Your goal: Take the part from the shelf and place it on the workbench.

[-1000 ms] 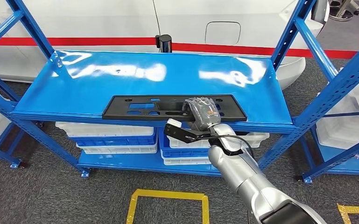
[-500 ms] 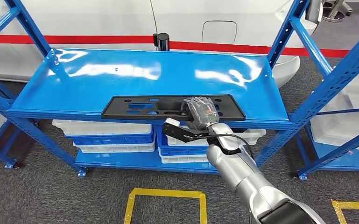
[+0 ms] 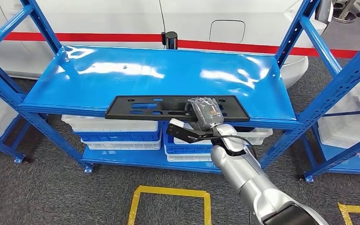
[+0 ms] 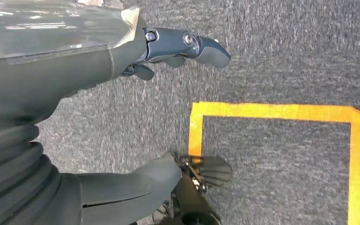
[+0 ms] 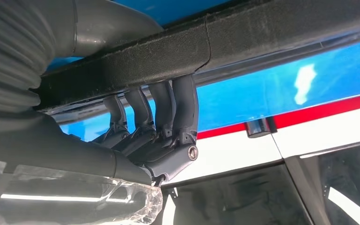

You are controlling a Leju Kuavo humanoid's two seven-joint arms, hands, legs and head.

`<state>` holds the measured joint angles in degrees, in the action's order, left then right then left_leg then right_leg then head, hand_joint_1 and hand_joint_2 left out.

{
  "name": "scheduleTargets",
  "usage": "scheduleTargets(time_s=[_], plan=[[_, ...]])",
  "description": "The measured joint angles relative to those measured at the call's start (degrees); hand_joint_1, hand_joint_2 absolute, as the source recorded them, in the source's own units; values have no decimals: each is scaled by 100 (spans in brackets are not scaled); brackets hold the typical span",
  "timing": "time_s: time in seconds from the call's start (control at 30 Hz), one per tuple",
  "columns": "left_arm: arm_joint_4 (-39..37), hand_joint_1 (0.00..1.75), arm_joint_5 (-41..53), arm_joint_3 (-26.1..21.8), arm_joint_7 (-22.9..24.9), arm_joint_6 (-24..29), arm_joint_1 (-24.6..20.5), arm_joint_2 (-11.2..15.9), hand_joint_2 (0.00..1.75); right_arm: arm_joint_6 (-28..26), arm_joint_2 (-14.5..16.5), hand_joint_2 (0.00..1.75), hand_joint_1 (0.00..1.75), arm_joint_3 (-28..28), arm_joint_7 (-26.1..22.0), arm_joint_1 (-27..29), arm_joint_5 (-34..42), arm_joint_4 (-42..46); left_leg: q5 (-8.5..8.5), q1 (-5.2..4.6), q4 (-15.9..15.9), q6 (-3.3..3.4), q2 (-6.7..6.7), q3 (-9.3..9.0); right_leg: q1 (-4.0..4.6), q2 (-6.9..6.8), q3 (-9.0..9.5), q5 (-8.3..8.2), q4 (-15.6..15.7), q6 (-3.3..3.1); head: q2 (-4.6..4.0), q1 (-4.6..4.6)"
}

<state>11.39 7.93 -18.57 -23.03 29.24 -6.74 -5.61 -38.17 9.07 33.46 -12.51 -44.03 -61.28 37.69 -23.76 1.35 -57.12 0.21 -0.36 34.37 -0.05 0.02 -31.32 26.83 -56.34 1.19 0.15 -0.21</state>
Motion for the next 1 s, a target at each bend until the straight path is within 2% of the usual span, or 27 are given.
scheduleTargets(time_s=[0.07,0.1,0.13,0.2,0.23,0.27,0.3,0.33,0.4,0.43,0.47,0.53,0.57,0.6,0.63,0.67,0.73,0.77,0.8,0.83,0.87,0.93,0.97,1.0], plan=[[0,0,2,1,1,-3,-1,-3,175,1,8,175,166,-2,-16,-9,0,-1,-15,13,-27,-60,-2,31,-54,-8,-5,-62,6,-73,0,-4],[0,0,2,1,1,-7,-2,-3,175,1,16,175,166,-2,-24,-16,2,-2,-121,22,-138,-83,0,80,-85,-13,-15,-98,12,-117,-1,-14],[0,0,2,1,2,-9,-3,-2,175,1,24,175,166,-2,-32,-22,6,-3,-301,31,-359,-100,4,168,-114,-20,-32,-131,21,-157,-1,-32],[0,0,2,1,3,-9,-3,-2,175,1,32,175,166,-2,-54,-25,18,-17,-765,40,-1102,-136,14,450,-102,-30,-101,-181,15,-214,-2,-64],[0,0,2,1,3,-5,-2,-2,175,0,33,175,166,-2,-69,-24,22,-27,-918,42,-1436,-152,15,572,-90,-33,-141,-204,8,-221,-1,-72],[0,0,2,1,3,-1,-1,-1,175,-1,33,175,166,-2,-83,-24,25,-40,-973,43,-1609,-161,16,614,-81,-34,-181,-228,0,-222,-1,-73],[0,0,2,1,3,3,-1,-1,175,-2,33,175,166,-2,-95,-24,28,-51,-918,46,-1555,-164,17,543,-78,-33,-217,-252,-9,-213,0,-76],[0,0,2,1,3,5,-2,1,175,-4,33,175,166,-4,-105,-25,31,-61,-778,52,-1276,-165,19,353,-79,-31,-244,-271,-17,-193,1,-78],[0,0,2,1,3,6,-13,5,175,-10,31,175,166,-13,-118,-28,43,-75,-511,56,-467,-156,14,-141,-60,-24,-282,-313,-35,-139,-1,-85],[0,0,2,1,3,5,-21,5,175,-12,32,175,166,-22,-122,-31,50,-81,-435,46,-195,-133,6,-293,-44,-21,-302,-335,-43,-105,0,-78],[0,0,2,1,3,5,-26,5,175,-15,33,175,166,-32,-126,-34,57,-87,-406,26,-62,-101,-4,-351,-26,-19,-321,-361,-48,-65,-1,-72],[0,0,2,0,3,6,-28,3,175,-20,38,175,166,-51,-130,-36,68,-106,-342,-16,-62,-2,-11,-297,-8,-15,-365,-422,-39,15,-1,-55],[0,0,2,-1,2,9,-29,2,175,-22,36,175,166,-59,-131,-35,72,-117,-295,-24,-47,58,-3,-264,-11,-13,-402,-414,-58,46,-1,-54],[1,0,2,-1,2,12,-33,2,175,-25,32,175,166,-68,-132,-35,75,-128,-240,-27,-29,125,7,-223,-14,-11,-470,-334,-144,53,0,-48],[1,0,3,-1,2,16,-37,2,175,-27,26,175,166,-76,-133,-36,79,-137,-180,-25,-10,185,16,-170,-20,-8,-574,-176,-339,40,-1,-39],[2,0,4,-1,1,19,-40,3,175,-29,22,175,166,-83,-136,-36,83,-144,-125,-26,-2,225,24,-106,-37,-8,-705,52,-656,14,-1,-32],[1,0,8,-1,1,21,-40,5,175,-35,13,175,166,-90,-144,-35,88,-160,-18,-32,-5,247,31,42,-50,-7,-958,485,-1460,0,-1,-18],[1,0,10,-1,1,21,-40,3,175,-39,8,175,166,-91,-149,-34,90,-169,36,-35,-7,242,34,114,-52,-7,-994,586,-1729,28,-1,-16],[0,0,10,-1,1,20,-39,2,175,-44,3,175,166,-91,-154,-34,91,-178,86,-38,-9,233,36,180,-52,-7,-925,589,-1800,71,-1,-15],[0,0,12,-1,1,20,-39,-1,175,-49,0,175,166,-91,-161,-38,92,-183,133,-39,-9,220,35,236,-51,-8,-732,504,-1624,116,-1,-14],[0,0,15,-1,1,21,-39,-2,175,-54,0,175,166,-92,-169,-50,93,-186,178,-40,-10,203,33,282,-50,-8,-434,397,-1247,140,-2,-14],[1,0,25,-1,2,23,-39,-9,175,-59,10,175,166,-93,-186,-88,98,-187,268,-43,-6,148,28,345,-11,-5,197,322,-343,99,-1,-20],[1,0,28,-1,3,23,-39,-12,175,-60,15,175,166,-94,-193,-106,104,-188,312,-42,3,112,26,358,14,-2,375,330,-38,55,-1,-20],[1,0,32,-1,3,24,-39,-16,175,-61,19,175,166,-95,-196,-118,110,-191,356,-38,19,74,25,361,43,1,438,348,110,9,0,-16]])
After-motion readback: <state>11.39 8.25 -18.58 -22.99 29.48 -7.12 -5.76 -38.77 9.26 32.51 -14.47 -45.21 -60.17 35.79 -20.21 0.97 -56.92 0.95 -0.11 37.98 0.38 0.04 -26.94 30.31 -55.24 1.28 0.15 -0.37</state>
